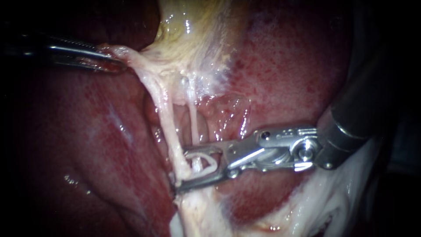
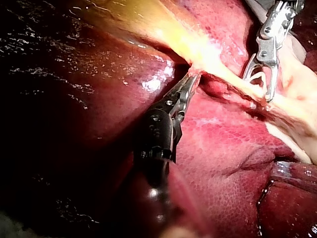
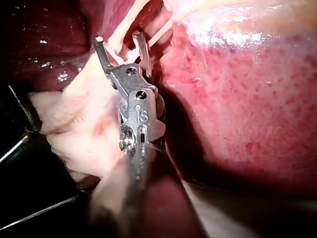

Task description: Clipping first clip left tube

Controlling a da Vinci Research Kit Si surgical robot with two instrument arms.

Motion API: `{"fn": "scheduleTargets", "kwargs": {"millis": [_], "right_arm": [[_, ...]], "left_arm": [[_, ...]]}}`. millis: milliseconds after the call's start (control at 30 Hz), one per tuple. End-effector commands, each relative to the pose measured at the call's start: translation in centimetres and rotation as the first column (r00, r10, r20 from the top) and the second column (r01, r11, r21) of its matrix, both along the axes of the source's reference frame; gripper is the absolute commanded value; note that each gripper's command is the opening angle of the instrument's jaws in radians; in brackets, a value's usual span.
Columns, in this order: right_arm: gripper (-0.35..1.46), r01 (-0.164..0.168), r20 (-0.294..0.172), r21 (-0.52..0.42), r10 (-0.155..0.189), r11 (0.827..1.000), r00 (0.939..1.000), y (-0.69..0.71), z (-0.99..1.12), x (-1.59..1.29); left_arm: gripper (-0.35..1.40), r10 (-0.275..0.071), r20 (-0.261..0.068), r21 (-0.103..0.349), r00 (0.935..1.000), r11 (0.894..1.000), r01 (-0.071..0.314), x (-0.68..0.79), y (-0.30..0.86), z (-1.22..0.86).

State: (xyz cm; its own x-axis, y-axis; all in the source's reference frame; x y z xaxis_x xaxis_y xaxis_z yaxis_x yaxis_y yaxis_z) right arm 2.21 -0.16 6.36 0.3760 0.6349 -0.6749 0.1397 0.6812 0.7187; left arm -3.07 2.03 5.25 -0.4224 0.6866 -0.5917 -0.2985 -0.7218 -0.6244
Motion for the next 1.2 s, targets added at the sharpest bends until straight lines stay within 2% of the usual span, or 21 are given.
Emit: {"fn": "scheduleTargets", "kwargs": {"millis": [33,333,600,733,867,1133,1200], "right_arm": [[0.48,-0.001,-0.007,0.001,0.001,1.0,1.0,-0.01,-0.02,0.04],[0.49,0.024,-0.06,0.031,-0.022,0.999,0.998,-0.1,-0.16,0.25],[0.49,0.033,-0.098,0.044,-0.028,0.998,0.9947,-0.28,-0.47,0.33],[0.47,0.037,-0.108,0.047,-0.032,0.998,0.9937,-0.34,-0.6,0.36],[0.43,0.038,-0.109,0.049,-0.033,0.998,0.9935,-0.33,-0.64,0.36],[0.2,0.039,-0.101,0.079,-0.031,0.996,0.9945,-0.26,-0.62,0.25],[0.06,0.038,-0.094,0.096,-0.028,0.995,0.9951,-0.26,-0.62,0.24]], "left_arm": [[-0.35,-0.001,-0.001,0.0,1.0,1.0,0.001,0.0,0.0,0.0],[-0.35,0.0,0.0,0.001,1.0,1.0,0.0,-0.03,0.0,0.01],[-0.35,0.0,0.0,0.001,1.0,1.0,0.0,-0.03,-0.01,0.01],[-0.35,0.0,0.0,0.001,1.0,1.0,0.0,-0.03,-0.01,0.01],[-0.35,0.0,0.0,0.001,1.0,1.0,0.0,-0.03,-0.01,0.01],[-0.35,0.0,0.0,0.001,1.0,1.0,0.0,-0.03,-0.01,0.01],[-0.35,0.0,0.0,0.001,1.0,1.0,0.0,-0.03,-0.01,0.01]]}}
